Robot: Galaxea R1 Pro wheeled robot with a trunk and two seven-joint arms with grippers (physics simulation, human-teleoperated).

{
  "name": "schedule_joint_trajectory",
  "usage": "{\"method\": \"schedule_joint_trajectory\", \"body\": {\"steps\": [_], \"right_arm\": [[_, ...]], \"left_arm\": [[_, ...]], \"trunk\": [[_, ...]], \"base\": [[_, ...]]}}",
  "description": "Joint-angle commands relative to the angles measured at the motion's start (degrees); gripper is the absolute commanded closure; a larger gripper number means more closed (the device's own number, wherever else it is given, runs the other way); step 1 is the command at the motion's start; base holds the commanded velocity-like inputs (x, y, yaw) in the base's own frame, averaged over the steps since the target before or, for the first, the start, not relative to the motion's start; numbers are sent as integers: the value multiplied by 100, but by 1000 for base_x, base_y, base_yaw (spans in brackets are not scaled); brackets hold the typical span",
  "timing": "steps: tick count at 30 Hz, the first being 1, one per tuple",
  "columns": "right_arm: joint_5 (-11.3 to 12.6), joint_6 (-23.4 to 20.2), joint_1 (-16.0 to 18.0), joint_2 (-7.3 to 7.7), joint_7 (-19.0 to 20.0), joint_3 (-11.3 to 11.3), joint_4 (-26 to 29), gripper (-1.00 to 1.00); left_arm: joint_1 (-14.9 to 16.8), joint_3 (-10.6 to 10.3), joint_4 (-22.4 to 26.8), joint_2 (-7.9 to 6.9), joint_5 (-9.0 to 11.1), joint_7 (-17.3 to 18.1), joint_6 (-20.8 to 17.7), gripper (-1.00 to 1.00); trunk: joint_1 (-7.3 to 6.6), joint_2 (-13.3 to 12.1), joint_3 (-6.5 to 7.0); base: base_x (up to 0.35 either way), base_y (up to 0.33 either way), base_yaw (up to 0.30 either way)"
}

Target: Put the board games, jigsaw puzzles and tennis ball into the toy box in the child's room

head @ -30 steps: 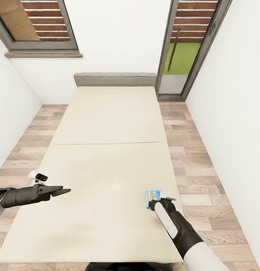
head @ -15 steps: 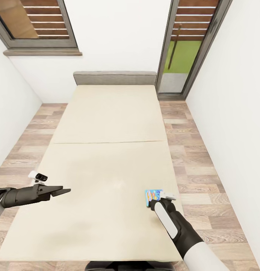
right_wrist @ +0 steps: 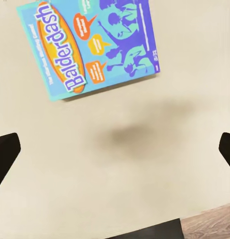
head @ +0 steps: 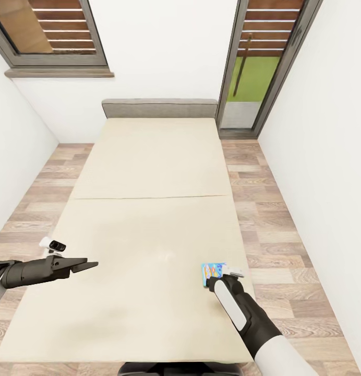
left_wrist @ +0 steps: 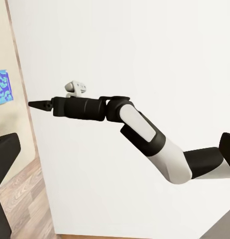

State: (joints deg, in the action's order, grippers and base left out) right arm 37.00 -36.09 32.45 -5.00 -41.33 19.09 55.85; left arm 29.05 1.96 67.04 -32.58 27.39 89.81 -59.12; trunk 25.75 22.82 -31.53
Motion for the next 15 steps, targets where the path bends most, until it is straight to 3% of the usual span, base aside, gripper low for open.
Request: {"method": "schedule_joint_trajectory", "body": {"steps": [1, 5, 9, 12, 15], "right_arm": [[48, -6, 6, -1, -77, 11, 16, -100], [73, 31, 34, -8, -105, -36, 2, -100], [114, 183, 412, 7, -114, -307, -66, -100], [125, 176, 921, -1, -117, -518, -481, -100], [128, 200, 1949, -8, -95, -645, -1873, -100]], "left_arm": [[3, -3, 2, -3, 2, 19, -60, -100], [4, -9, 2, -3, 3, 19, -59, -100], [4, -7, -3, -3, 3, 19, -58, -100], [4, -7, -11, -3, 2, 19, -56, -100], [4, -6, -15, -3, 0, 19, -56, -100]], "trunk": [[3, 10, -8], [3, 10, -8], [3, 10, -8], [3, 10, -8], [3, 10, -8]], "base": [[0, 0, 0], [0, 0, 0], [0, 0, 0], [0, 0, 0], [0, 0, 0]]}}
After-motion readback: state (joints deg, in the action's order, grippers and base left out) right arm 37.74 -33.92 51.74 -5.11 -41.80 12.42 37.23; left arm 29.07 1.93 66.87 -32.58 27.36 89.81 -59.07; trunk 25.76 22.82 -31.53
